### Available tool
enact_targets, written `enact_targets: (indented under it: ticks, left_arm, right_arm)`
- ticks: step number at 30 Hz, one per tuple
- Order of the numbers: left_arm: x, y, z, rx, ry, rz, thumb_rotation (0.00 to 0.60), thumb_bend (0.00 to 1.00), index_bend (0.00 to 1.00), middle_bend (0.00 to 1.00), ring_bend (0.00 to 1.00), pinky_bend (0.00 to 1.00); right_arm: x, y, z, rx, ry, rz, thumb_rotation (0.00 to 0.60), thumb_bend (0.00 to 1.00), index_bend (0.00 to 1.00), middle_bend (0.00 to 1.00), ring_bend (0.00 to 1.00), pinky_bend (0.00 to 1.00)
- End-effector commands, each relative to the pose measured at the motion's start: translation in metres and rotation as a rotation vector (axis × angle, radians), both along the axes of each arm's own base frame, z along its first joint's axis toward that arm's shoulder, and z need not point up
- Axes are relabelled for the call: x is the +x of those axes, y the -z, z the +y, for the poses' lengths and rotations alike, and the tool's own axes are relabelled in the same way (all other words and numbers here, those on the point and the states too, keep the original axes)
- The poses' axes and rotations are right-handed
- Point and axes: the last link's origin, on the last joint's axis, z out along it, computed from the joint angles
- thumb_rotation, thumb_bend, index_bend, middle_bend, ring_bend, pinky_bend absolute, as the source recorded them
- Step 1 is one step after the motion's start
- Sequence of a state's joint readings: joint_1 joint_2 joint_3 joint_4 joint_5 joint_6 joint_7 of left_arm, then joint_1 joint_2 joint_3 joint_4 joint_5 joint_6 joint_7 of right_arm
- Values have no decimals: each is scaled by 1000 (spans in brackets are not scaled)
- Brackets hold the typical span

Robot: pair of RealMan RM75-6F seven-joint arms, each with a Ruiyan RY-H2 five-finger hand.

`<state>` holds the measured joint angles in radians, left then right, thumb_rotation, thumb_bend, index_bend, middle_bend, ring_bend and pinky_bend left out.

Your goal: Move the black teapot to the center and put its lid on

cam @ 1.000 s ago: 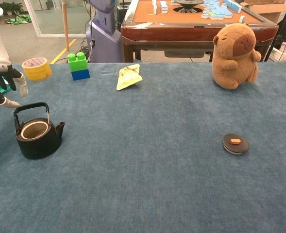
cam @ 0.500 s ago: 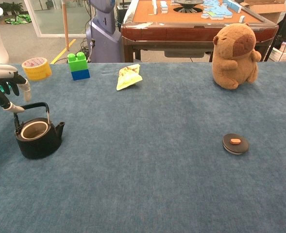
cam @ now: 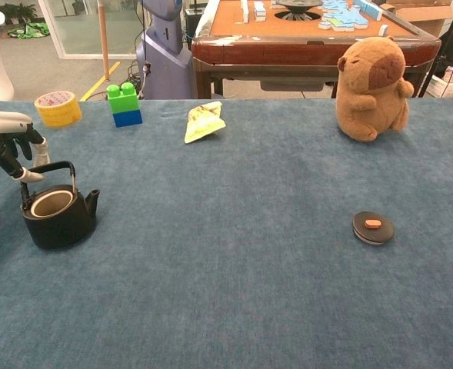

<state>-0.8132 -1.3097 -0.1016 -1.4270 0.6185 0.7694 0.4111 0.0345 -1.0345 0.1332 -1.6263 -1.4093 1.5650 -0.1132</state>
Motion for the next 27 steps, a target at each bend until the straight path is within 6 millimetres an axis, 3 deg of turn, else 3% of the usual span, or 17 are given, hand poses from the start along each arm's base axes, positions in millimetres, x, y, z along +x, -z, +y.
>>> enact_targets:
  ticks: [1, 9, 14, 20, 27]
  left_arm:
    - [1, 2, -1, -3, 3, -2, 563, 319, 575, 270, 247, 214]
    - [4, 9, -1, -23, 17, -5, 580, 333, 602, 270, 248, 214]
    - [3, 11, -2, -29, 18, -9, 600, 430, 632, 270, 248, 214]
    - [5, 8, -4, -16, 27, -30, 600, 516, 651, 283, 251, 214]
    - [11, 0, -11, -3, 58, -71, 600, 531, 666, 303, 256, 214]
  right_arm:
    - [0, 0, 0, -2, 0, 0, 600, 162, 269, 354, 324, 359]
    - [-1, -2, 2, -9, 1, 0, 600, 162, 269, 353, 324, 359]
    - [-2, -4, 4, -14, 4, 0, 600, 162, 269, 354, 324, 359]
    - [-1, -3, 4, -15, 0, -1, 600, 162, 269, 353, 324, 359]
    - [2, -3, 2, -14, -13, 1, 600, 162, 269, 353, 324, 359]
